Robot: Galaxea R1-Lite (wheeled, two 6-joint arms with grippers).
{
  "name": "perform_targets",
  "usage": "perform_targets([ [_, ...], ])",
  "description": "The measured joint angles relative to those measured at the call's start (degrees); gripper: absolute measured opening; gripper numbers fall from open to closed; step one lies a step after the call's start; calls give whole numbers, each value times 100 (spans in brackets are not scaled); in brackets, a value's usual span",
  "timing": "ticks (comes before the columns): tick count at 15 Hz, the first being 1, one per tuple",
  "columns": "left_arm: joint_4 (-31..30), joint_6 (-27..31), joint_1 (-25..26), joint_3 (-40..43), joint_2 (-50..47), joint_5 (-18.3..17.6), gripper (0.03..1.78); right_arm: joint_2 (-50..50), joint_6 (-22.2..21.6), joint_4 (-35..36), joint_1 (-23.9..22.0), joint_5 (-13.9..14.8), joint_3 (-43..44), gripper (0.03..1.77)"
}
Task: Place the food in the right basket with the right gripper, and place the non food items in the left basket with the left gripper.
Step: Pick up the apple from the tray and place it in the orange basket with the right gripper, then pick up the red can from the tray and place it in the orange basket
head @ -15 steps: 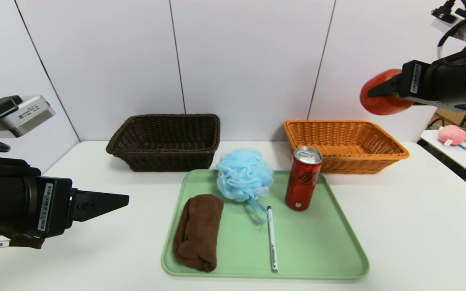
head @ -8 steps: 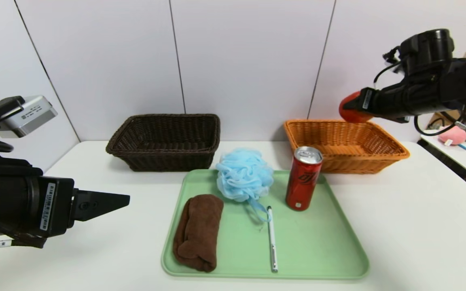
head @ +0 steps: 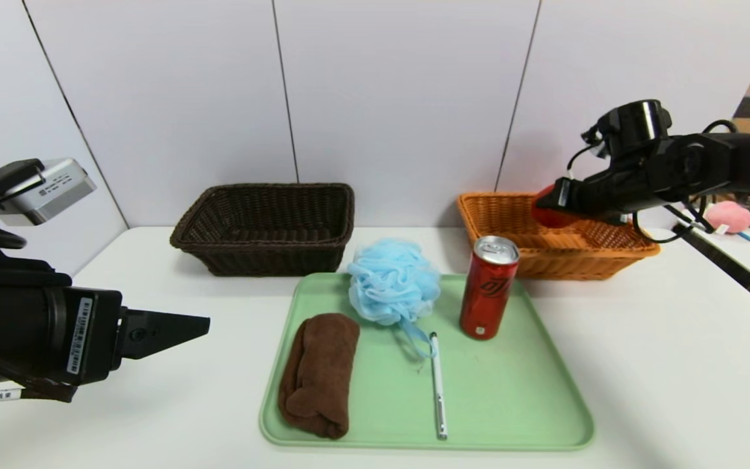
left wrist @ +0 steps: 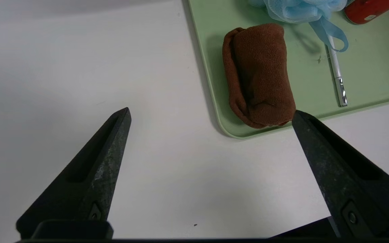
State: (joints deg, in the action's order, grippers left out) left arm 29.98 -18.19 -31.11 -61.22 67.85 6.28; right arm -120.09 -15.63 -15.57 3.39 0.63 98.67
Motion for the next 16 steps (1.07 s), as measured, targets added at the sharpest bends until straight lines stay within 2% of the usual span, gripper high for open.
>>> perform_targets([
  [3, 0, -5, 0, 28, 0, 0, 169, -129, 0, 24, -6, -1, 11, 134],
  [9, -2, -2, 0, 39, 9, 0, 169, -61, -7, -26, 11, 5, 229, 154],
  [13, -7, -27, 0, 100, -2, -2, 169, 664, -41, -308, 297, 29, 265, 161],
  [16, -7, -41, 0, 194, -24, -9, 169, 1541, -51, -413, 631, 16, -146, 164],
])
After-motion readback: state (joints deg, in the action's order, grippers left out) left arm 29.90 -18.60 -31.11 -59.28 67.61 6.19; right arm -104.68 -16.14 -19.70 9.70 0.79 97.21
